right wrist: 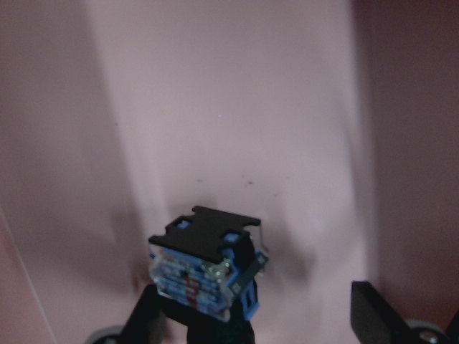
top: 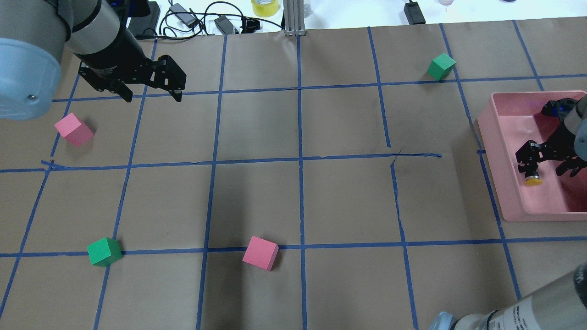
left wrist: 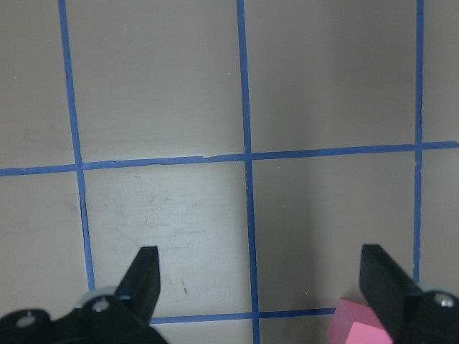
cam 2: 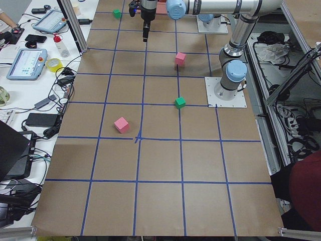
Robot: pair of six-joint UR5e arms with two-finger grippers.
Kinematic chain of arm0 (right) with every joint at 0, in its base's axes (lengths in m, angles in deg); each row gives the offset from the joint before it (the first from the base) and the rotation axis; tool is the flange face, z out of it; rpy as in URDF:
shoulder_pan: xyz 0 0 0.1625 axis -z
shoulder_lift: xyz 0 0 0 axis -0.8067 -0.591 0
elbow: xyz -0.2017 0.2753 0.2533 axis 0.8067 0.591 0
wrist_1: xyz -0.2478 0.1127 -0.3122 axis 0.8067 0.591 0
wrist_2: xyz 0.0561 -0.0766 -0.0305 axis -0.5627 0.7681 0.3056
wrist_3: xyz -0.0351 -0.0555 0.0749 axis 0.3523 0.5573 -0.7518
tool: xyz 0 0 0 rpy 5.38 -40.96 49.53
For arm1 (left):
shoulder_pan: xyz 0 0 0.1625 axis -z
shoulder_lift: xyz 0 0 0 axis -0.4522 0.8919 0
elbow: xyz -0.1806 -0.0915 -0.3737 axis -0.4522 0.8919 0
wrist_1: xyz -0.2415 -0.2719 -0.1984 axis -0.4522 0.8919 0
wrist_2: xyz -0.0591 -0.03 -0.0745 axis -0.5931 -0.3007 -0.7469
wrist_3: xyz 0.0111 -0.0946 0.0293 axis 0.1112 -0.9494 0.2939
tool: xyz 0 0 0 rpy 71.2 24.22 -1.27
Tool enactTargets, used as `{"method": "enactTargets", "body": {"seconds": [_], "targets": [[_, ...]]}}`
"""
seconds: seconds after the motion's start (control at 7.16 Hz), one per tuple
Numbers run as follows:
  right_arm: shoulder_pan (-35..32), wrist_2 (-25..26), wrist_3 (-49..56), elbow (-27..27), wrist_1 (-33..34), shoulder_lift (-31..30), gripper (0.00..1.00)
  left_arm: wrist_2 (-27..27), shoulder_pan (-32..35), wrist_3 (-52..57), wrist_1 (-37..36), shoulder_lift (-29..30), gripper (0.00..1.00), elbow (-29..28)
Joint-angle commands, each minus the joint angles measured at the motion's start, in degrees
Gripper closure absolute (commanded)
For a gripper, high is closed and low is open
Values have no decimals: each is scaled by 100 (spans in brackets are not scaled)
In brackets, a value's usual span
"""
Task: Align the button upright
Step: 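Grasp the black-and-yellow button switch with the right gripper and lift it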
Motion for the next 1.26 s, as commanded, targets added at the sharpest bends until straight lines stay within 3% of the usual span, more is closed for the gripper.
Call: {"method": "enactTargets", "body": {"seconds": [0.0,0.28,0.84,1.12], "targets": [[19,19,65,59,-66,5,100,13,-2,-3,-4,0,0,3],[11,54,66,260,-171,-274,100,31,-2,-3,23,0,0,11],[-112,1,-22,1095,-1374,-663,100,31,-2,-3,23,9,0,11],[-610,10,-388,1464,-1936,-899,100,31,6,6,23,9,0,11]]}}
